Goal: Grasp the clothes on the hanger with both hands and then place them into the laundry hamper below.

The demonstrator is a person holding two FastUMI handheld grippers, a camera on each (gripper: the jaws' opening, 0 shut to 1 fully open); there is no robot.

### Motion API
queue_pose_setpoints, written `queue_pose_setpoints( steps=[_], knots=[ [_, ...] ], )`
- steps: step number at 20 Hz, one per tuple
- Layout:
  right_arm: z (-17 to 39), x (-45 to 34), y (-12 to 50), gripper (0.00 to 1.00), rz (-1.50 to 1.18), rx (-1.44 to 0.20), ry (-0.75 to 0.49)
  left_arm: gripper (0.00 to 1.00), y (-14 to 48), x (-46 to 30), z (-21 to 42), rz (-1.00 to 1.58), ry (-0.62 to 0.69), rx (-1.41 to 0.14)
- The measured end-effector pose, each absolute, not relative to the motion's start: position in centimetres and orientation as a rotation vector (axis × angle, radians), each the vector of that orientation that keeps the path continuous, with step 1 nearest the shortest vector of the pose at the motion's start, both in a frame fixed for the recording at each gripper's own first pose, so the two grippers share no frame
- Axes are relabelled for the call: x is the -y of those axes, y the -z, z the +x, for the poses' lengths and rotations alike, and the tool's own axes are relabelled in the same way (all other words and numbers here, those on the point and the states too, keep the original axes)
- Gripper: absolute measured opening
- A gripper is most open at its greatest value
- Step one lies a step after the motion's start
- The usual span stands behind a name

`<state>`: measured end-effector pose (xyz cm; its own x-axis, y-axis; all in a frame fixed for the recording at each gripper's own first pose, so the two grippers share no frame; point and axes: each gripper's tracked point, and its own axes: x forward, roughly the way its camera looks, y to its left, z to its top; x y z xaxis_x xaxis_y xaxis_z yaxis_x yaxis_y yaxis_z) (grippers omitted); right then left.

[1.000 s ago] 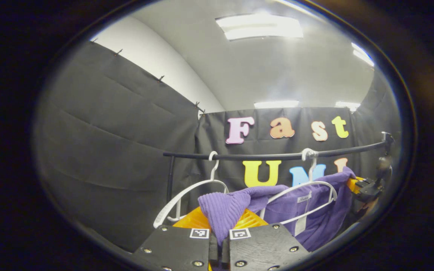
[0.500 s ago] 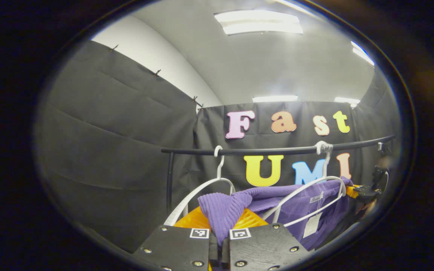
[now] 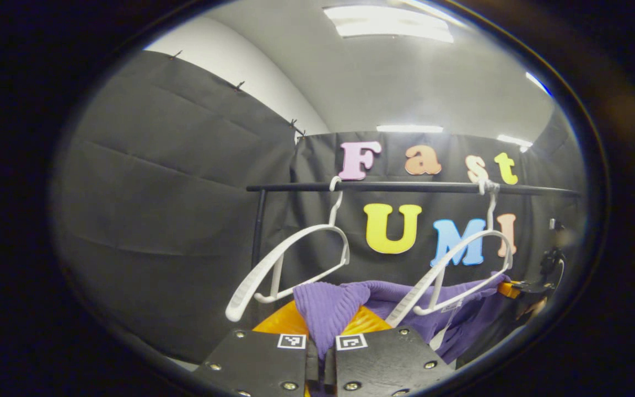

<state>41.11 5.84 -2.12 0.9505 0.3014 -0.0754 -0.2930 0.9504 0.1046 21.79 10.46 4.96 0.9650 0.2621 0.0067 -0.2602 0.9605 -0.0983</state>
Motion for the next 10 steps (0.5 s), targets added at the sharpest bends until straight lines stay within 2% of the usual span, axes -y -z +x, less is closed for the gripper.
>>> queue_pose_setpoints(
  steps=[7, 8, 9, 10],
  knots=[
    [36.2, -6.1, 4.6, 0.03, 0.094, -0.152, -0.296, 0.09, -2.5, -10.4, 18.2, -0.103, -0.235, -0.023],
    [35.2, -6.1, 4.5, 0.02, 0.090, -0.152, -0.296, 0.05, -2.2, -10.2, 17.9, -0.110, -0.227, -0.037],
    [34.2, -6.3, 4.3, 0.02, 0.090, -0.150, -0.299, 0.10, -2.0, -9.7, 17.4, -0.119, -0.216, -0.043],
    [33.0, -6.5, 3.9, 0.03, 0.088, -0.143, -0.305, 0.10, -2.0, -9.4, 16.9, -0.123, -0.207, -0.044]
  ],
)
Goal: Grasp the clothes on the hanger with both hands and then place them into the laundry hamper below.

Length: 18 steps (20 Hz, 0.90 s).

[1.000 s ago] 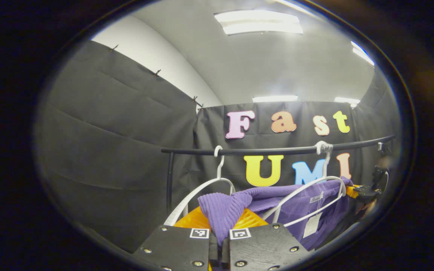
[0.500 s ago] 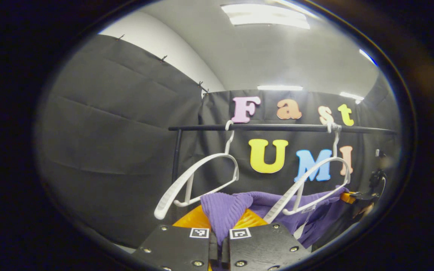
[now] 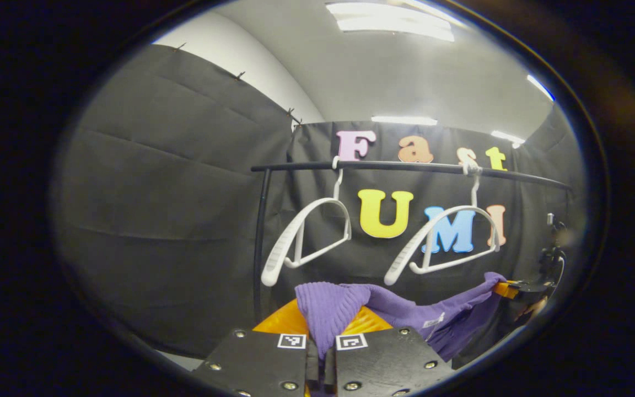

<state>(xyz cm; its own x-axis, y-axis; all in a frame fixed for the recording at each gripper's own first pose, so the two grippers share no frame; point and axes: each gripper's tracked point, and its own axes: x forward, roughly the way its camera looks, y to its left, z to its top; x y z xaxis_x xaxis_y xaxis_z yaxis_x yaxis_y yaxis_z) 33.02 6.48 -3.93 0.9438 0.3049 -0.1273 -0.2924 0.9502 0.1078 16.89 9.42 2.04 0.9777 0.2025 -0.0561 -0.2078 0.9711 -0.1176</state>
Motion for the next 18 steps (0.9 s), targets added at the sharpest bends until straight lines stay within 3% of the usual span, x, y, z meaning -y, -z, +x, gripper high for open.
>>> queue_pose_setpoints(
  steps=[1, 8, 9, 11, 12, 13, 15, 16, 18],
  knots=[
    [31.8, -6.7, 3.6, 0.02, 0.084, -0.137, -0.311, 0.05, -2.1, -9.3, 16.0, -0.122, -0.198, -0.043],
    [23.1, -8.2, -0.2, 0.03, 0.069, -0.068, -0.361, 0.10, -3.2, -7.0, 12.6, -0.121, -0.106, -0.027],
    [22.0, -8.6, -0.5, 0.03, 0.072, -0.065, -0.371, 0.05, -3.3, -6.5, 12.1, -0.120, -0.088, -0.028],
    [19.9, -9.5, -1.0, 0.02, 0.073, -0.063, -0.394, 0.05, -3.6, -5.2, 11.4, -0.127, -0.048, -0.025],
    [18.9, -9.8, -1.0, 0.03, 0.075, -0.063, -0.404, 0.10, -3.8, -4.5, 11.1, -0.131, -0.028, -0.022],
    [17.8, -10.1, -1.1, 0.03, 0.080, -0.064, -0.412, 0.05, -3.8, -3.9, 10.7, -0.134, -0.006, -0.020],
    [15.9, -10.8, -0.8, 0.03, 0.093, -0.072, -0.429, 0.10, -3.6, -2.2, 10.2, -0.134, 0.039, -0.022],
    [14.9, -11.2, -0.6, 0.03, 0.096, -0.078, -0.436, 0.05, -3.4, -1.4, 10.0, -0.132, 0.063, -0.022],
    [12.9, -11.8, 0.1, 0.03, 0.090, -0.091, -0.446, 0.05, -2.9, -0.2, 9.1, -0.130, 0.104, -0.024]
  ],
)
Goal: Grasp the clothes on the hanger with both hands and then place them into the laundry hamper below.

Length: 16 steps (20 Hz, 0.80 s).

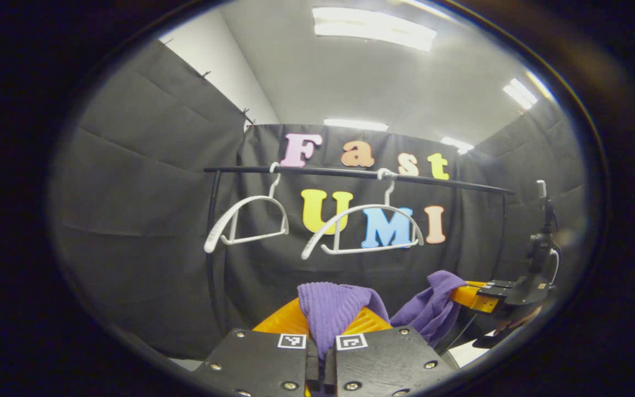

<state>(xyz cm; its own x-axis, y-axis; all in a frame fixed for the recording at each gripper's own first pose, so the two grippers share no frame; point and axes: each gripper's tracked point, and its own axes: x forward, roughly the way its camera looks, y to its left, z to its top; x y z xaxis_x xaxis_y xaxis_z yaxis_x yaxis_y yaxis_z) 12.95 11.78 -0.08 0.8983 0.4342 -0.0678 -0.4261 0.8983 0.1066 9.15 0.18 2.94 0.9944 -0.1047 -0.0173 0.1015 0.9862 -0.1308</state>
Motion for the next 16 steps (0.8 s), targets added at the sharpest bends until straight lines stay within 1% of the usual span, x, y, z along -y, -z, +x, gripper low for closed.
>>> queue_pose_setpoints(
  steps=[1, 2, 6, 7, 8, 9, 10, 11, 14, 15, 16],
  knots=[
    [12.1, -12.0, 0.5, 0.03, 0.082, -0.098, -0.450, 0.05, -2.5, 0.3, 8.7, -0.133, 0.122, -0.029],
    [11.2, -12.1, 1.1, 0.03, 0.073, -0.107, -0.454, 0.10, -1.9, 0.7, 8.2, -0.135, 0.136, -0.035],
    [8.4, -13.1, 5.1, 0.03, 0.039, -0.181, -0.468, 0.10, 1.7, 2.3, 7.3, -0.135, 0.185, -0.075],
    [7.8, -13.3, 6.3, 0.03, 0.029, -0.197, -0.471, 0.05, 2.9, 2.6, 7.3, -0.132, 0.193, -0.090],
    [7.3, -13.3, 7.3, 0.03, 0.018, -0.214, -0.471, 0.10, 4.1, 2.9, 7.2, -0.130, 0.201, -0.110],
    [6.8, -13.3, 8.3, 0.03, 0.007, -0.231, -0.470, 0.05, 5.6, 3.3, 7.1, -0.127, 0.206, -0.135],
    [6.4, -13.4, 9.6, 0.03, -0.004, -0.253, -0.468, 0.09, 6.9, 3.5, 7.1, -0.123, 0.207, -0.162],
    [5.9, -13.4, 10.8, 0.03, -0.009, -0.276, -0.466, 0.05, 8.1, 3.6, 6.8, -0.123, 0.210, -0.186],
    [4.7, -13.3, 13.5, 0.03, -0.017, -0.333, -0.457, 0.05, 11.0, 4.3, 6.2, -0.100, 0.214, -0.243],
    [4.5, -13.1, 14.6, 0.03, -0.025, -0.352, -0.454, 0.09, 12.0, 4.2, 5.9, -0.085, 0.214, -0.260],
    [4.1, -13.0, 15.6, 0.03, -0.031, -0.369, -0.452, 0.09, 12.9, 4.3, 5.8, -0.070, 0.214, -0.276]
  ],
)
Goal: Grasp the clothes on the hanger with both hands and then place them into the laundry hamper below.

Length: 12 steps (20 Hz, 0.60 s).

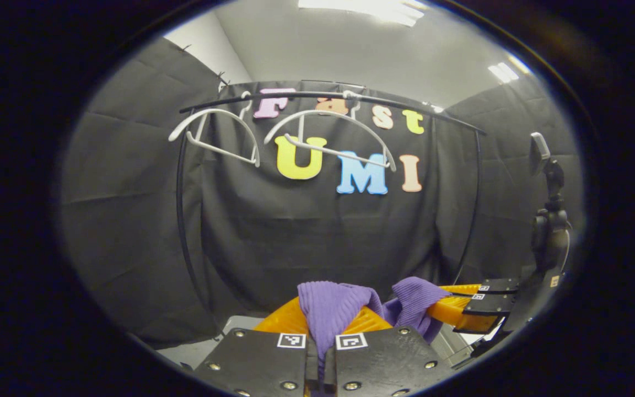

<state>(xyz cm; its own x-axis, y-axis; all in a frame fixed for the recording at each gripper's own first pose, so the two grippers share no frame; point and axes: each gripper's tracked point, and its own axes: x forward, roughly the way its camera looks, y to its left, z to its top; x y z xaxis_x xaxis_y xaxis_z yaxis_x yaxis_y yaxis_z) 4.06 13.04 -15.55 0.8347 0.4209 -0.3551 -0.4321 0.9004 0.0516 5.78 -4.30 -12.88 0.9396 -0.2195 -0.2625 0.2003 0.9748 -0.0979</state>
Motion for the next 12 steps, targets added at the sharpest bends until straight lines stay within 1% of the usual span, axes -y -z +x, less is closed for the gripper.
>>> queue_pose_setpoints(
  steps=[3, 4, 10, 12],
  knots=[
    [3.4, -12.6, 18.1, 0.04, -0.055, -0.419, -0.446, 0.10, 15.9, 4.4, 5.5, -0.054, 0.217, -0.330],
    [3.1, -12.4, 19.3, 0.04, -0.060, -0.438, -0.443, 0.05, 16.9, 4.6, 5.4, -0.055, 0.216, -0.348],
    [2.4, -10.8, 25.6, 0.05, -0.058, -0.599, -0.395, 0.05, 23.2, 5.6, 4.2, -0.014, 0.218, -0.468],
    [1.5, -10.5, 27.4, 0.06, -0.081, -0.645, -0.396, 0.05, 25.1, 5.8, 4.3, -0.004, 0.209, -0.513]
  ],
)
